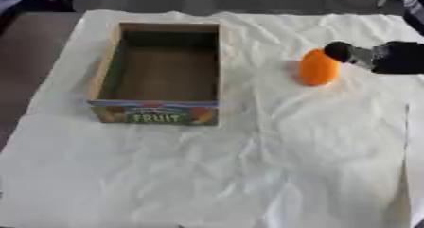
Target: Pick up objects on the table and place them in the box.
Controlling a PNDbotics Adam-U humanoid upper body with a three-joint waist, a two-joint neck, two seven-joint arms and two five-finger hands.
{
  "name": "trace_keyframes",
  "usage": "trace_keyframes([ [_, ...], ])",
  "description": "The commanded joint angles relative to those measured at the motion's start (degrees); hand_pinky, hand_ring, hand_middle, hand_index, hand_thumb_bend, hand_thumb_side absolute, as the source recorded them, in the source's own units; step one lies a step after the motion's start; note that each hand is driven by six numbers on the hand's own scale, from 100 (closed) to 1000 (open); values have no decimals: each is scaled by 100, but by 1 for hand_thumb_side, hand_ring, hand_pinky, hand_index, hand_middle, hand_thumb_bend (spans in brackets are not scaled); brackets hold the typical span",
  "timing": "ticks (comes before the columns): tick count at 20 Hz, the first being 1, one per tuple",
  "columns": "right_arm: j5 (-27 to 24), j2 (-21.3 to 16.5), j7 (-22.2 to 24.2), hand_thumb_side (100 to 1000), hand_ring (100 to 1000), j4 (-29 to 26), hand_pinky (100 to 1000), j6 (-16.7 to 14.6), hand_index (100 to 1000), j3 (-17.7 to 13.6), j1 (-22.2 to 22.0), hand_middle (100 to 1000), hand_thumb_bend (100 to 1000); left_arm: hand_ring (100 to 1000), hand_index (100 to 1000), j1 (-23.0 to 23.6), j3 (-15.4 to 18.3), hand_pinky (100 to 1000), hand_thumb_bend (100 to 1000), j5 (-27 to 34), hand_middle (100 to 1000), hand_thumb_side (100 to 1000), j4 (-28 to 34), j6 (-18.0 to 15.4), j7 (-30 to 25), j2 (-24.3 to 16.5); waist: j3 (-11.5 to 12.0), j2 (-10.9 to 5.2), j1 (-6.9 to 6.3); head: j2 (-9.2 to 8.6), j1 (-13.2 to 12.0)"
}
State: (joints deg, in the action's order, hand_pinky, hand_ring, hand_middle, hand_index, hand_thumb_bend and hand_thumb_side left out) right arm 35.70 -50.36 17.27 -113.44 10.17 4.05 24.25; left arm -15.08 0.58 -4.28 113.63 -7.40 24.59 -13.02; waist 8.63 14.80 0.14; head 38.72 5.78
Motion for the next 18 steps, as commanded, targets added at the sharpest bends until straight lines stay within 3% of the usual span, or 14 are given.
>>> trace_keyframes([
  [1, -68, -419, 407, 719, 931, -115, 906, -144, 931, -42, 104, 836, 847, 683, 735, -40, -17, 318, 100, 7, 822, 737, 97, -9, -27, -82, 12, -102, 8, 13, 11],
  [6, -145, -763, 1024, 682, 940, -115, 903, -83, 974, 95, 181, 846, 838, 684, 735, -55, -34, 318, 100, 11, 823, 738, 97, -5, -44, -92, 24, -100, 21, 12, 37],
  [7, -140, -816, 1152, 654, 941, -115, 901, -21, 984, 134, 202, 842, 798, 684, 735, -55, -39, 318, 100, 13, 823, 738, 97, -2, -50, -93, 26, -100, 22, 12, 41],
  [8, -135, -863, 1278, 673, 943, -115, 900, 68, 992, 176, 226, 845, 826, 684, 735, -55, -43, 318, 100, 15, 823, 738, 97, 1, -56, -94, 30, -99, 22, 10, 43],
  [18, -108, -837, 2080, 551, 941, 101, 887, 981, 1000, 585, 763, 835, 778, 686, 735, -64, -77, 317, 100, 45, 825, 741, 97, 17, -100, -92, 83, -86, 31, -4, 111],
])
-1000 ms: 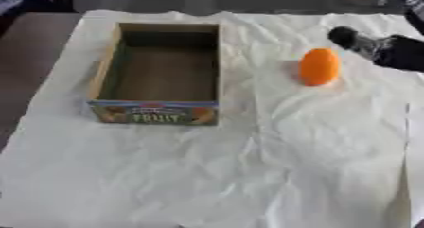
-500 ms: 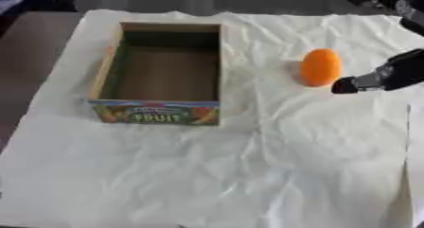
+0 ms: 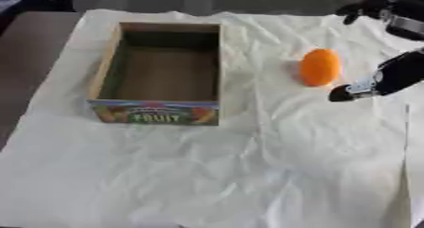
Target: Pick up objects on the table and place them in the box.
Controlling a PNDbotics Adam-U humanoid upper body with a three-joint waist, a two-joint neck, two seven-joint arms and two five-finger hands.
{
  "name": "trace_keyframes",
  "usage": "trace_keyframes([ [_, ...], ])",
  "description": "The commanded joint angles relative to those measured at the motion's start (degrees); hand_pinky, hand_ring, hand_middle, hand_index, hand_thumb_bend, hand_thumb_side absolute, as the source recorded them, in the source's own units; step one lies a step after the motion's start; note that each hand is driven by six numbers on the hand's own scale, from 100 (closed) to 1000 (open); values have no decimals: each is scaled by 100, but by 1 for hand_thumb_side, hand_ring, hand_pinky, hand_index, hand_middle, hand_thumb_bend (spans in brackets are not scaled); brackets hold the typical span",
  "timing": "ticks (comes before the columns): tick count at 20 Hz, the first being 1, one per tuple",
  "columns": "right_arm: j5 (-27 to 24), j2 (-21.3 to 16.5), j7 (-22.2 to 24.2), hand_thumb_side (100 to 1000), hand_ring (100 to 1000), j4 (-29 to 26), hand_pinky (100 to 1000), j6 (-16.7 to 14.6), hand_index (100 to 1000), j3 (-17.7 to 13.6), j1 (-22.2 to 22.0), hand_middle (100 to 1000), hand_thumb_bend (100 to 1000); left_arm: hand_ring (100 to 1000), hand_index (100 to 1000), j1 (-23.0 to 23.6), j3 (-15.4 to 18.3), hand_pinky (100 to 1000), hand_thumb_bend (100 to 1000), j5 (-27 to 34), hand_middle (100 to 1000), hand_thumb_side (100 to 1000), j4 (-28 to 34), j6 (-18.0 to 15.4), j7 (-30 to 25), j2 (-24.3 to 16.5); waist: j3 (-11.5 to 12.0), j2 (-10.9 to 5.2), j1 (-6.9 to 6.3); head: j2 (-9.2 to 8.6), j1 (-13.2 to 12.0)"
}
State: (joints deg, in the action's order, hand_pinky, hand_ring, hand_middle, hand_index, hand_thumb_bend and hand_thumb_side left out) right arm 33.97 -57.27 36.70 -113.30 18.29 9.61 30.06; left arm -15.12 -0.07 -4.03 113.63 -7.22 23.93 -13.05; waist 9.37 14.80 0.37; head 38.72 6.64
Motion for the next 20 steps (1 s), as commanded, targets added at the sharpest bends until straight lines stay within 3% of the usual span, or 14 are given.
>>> trace_keyframes([
  [1, 112, -121, 187, 546, 940, 183, 886, 206, 1000, 78, 264, 835, 777, 687, 735, -59, -13, 317, 100, 23, 825, 741, 97, 1, -38, -88, 16, -84, 8, -5, 30],
  [13, 1008, 393, 406, 552, 933, 1887, 882, -10, 1000, 568, 1183, 867, 744, 691, 734, -76, -35, 316, 100, 57, 830, 745, 97, 22, -59, -52, 111, -25, 18, -68, 116],
  [20, 1317, 815, 308, 497, 930, 3005, 880, -197, 1000, 680, 1531, 856, 699, 692, 734, -95, -44, 315, 100, 70, 831, 747, 97, 21, -65, -24, 177, 28, 0, -100, 169],
])
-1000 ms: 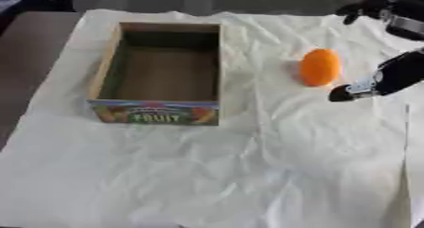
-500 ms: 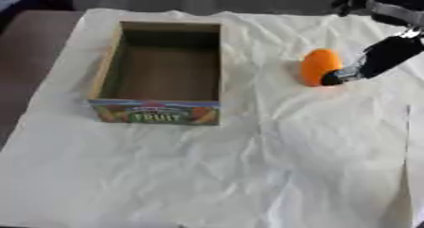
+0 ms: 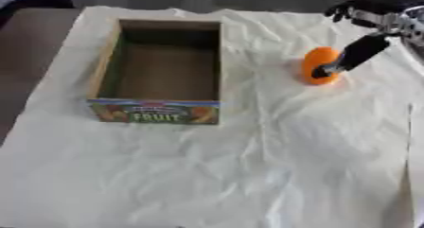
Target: Pick up objects on the table and place them in the box.
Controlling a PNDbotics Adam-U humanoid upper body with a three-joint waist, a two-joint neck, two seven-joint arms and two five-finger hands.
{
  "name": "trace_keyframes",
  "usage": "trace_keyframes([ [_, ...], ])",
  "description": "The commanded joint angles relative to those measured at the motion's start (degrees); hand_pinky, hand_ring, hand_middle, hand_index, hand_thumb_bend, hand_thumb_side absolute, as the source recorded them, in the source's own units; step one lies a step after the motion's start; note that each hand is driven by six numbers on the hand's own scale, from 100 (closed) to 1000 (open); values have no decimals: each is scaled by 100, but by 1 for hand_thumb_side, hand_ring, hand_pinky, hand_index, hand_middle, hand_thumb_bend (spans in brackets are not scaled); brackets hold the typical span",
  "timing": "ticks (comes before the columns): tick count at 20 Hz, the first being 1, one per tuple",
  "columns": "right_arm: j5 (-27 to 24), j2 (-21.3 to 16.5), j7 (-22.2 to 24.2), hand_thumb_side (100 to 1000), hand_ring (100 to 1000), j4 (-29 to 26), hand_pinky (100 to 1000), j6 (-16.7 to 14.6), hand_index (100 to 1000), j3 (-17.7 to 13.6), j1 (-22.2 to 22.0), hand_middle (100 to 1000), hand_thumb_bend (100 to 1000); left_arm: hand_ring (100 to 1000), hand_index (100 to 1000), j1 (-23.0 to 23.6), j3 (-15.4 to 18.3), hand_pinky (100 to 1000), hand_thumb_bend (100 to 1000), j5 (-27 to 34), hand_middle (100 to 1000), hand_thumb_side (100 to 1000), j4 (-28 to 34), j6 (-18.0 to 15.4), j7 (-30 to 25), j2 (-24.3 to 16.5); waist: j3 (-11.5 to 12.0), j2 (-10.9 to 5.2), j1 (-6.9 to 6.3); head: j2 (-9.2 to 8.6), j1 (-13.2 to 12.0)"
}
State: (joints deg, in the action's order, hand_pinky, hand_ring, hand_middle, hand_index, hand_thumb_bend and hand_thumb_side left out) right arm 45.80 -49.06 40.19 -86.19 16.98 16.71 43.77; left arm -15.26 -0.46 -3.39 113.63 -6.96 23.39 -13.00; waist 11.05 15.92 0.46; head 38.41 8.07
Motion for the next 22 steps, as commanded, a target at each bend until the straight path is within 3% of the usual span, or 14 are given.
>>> trace_keyframes([
  [1, 172, 43, -73, 496, 929, 432, 880, -93, 1000, -22, 199, 856, 697, 693, 734, -80, -7, 315, 100, 7, 831, 747, 97, -4, -14, -25, 13, -78, -10, -73, 27],
  [11, 423, 368, -388, 491, 918, 1366, 870, -150, 995, -77, 306, 831, 644, 695, 734, -82, -21, 315, 100, 15, 832, 748, 97, 4, -37, 4, 45, -40, -23, -84, 35],
  [15, 382, 383, -465, 488, 904, 1413, 862, -203, 937, -78, 316, 776, 605, 696, 734, -79, -20, 315, 100, 17, 832, 747, 97, 9, -38, 5, 38, -37, -25, -69, 29],
  [18, 363, 370, -517, 512, 884, 1367, 852, -204, 843, -73, 329, 715, 570, 696, 734, -81, -23, 315, 100, 19, 833, 747, 97, 10, -46, 5, 31, -39, -24, -64, 25],
  [22, 338, 373, -588, 519, 864, 1349, 846, -156, 774, -72, 346, 662, 456, 696, 734, -84, -28, 316, 100, 24, 833, 748, 97, 11, -59, 5, 32, -43, -20, -73, 34],
])
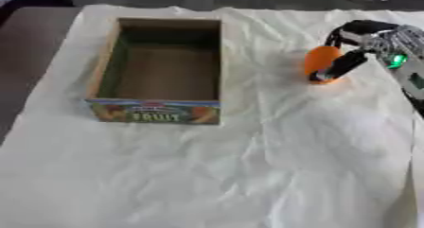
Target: Pick up objects on the table and place them in the box.
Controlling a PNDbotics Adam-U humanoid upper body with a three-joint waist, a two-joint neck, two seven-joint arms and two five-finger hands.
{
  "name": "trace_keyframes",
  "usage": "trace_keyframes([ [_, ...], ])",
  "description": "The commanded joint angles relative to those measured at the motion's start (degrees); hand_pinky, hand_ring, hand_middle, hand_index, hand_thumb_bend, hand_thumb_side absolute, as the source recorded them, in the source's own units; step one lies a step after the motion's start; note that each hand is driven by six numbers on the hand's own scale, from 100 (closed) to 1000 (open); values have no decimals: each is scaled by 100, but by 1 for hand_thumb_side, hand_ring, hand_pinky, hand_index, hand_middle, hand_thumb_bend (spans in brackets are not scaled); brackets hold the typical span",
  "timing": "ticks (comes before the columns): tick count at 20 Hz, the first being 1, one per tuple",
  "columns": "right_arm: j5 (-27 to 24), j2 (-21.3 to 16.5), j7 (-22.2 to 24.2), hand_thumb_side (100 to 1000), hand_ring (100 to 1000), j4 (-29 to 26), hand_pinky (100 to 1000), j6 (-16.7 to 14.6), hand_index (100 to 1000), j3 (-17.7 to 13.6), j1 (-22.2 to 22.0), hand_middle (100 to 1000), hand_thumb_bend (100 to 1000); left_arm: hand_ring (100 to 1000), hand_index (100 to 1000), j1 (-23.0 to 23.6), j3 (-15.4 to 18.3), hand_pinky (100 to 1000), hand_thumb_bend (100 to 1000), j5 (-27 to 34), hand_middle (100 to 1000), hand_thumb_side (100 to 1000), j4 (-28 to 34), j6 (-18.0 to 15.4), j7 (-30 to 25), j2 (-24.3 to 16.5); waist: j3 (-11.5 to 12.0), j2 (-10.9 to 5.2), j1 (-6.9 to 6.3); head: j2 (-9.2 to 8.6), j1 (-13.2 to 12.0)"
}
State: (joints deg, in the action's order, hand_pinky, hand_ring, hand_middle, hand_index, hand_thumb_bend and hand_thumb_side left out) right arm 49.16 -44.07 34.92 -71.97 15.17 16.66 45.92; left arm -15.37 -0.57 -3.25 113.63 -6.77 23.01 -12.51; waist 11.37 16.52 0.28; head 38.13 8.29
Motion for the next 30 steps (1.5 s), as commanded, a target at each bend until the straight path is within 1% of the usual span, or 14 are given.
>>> trace_keyframes([
  [1, -15, -120, -76, 507, 859, -66, 843, 31, 759, -68, 132, 651, 420, 696, 734, -72, -17, 315, 100, 11, 833, 749, 97, -7, -25, -40, 2, -103, 0, -49, 12],
  [3, -46, -106, -99, 456, 854, -37, 840, 43, 754, -60, 130, 647, 386, 697, 734, -69, -17, 315, 100, 15, 834, 749, 97, -3, -30, -34, 8, -101, 3, -58, 12],
  [4, -55, -101, -102, 450, 854, -21, 839, 39, 754, -55, 128, 646, 383, 697, 734, -70, -18, 315, 100, 16, 834, 749, 97, -2, -34, -32, 10, -100, 4, -60, 12],
  [5, -61, -93, -101, 378, 848, -6, 836, 26, 749, -45, 124, 641, 339, 697, 734, -73, -17, 316, 100, 18, 834, 748, 97, -2, -37, -29, 15, -98, 6, -61, 12],
  [6, -65, -86, -94, 358, 845, 12, 835, 8, 750, -37, 121, 643, 326, 697, 734, -76, -16, 316, 100, 19, 834, 748, 97, -3, -39, -28, 18, -97, 7, -61, 12],
  [7, -63, -77, -85, 272, 838, 32, 833, -12, 752, -29, 115, 647, 243, 697, 734, -83, -15, 316, 100, 21, 833, 747, 97, -5, -41, -27, 21, -96, 9, -62, 14],
  [8, -55, -68, -83, 175, 829, 54, 826, -26, 749, -26, 110, 646, 100, 697, 734, -87, -14, 316, 100, 23, 834, 746, 97, -5, -43, -26, 24, -94, 10, -61, 15],
  [9, -42, -57, -91, 127, 826, 75, 824, -33, 755, -25, 103, 655, 100, 697, 735, -90, -14, 316, 100, 24, 834, 746, 97, -5, -48, -24, 28, -93, 10, -59, 13],
  [10, -33, -50, -96, 127, 826, 94, 824, -45, 755, -22, 96, 655, 100, 697, 735, -92, -14, 316, 100, 24, 834, 746, 97, -6, -53, -23, 30, -92, 11, -57, 12],
  [11, -43, -41, -98, 100, 822, 106, 824, -55, 757, -27, 89, 656, 100, 698, 735, -93, -12, 316, 100, 26, 834, 746, 97, -6, -56, -21, 32, -90, 11, -55, 11],
  [13, -96, -31, -135, 100, 817, 105, 821, -36, 753, -53, 82, 649, 100, 698, 735, -95, -12, 316, 100, 32, 835, 747, 97, -5, -62, -18, 31, -89, 13, -56, 6],
  [21, -339, -41, -413, 100, 801, -67, 809, 206, 724, -44, 107, 615, 100, 700, 734, -100, -18, 316, 100, 44, 835, 746, 97, 7, -89, -13, 28, -100, 14, -57, 10],
  [25, -401, -83, -563, 100, 796, -252, 809, 310, 716, -61, 142, 605, 100, 700, 734, -99, -23, 317, 100, 48, 836, 746, 97, 10, -103, -16, 27, -122, 27, -66, 7],
  [30, -372, -181, -706, 100, 787, -656, 809, 404, 707, -103, 189, 591, 100, 701, 733, -99, -23, 317, 100, 49, 836, 745, 97, 13, -121, -27, 24, -145, 43, -60, -5],
])
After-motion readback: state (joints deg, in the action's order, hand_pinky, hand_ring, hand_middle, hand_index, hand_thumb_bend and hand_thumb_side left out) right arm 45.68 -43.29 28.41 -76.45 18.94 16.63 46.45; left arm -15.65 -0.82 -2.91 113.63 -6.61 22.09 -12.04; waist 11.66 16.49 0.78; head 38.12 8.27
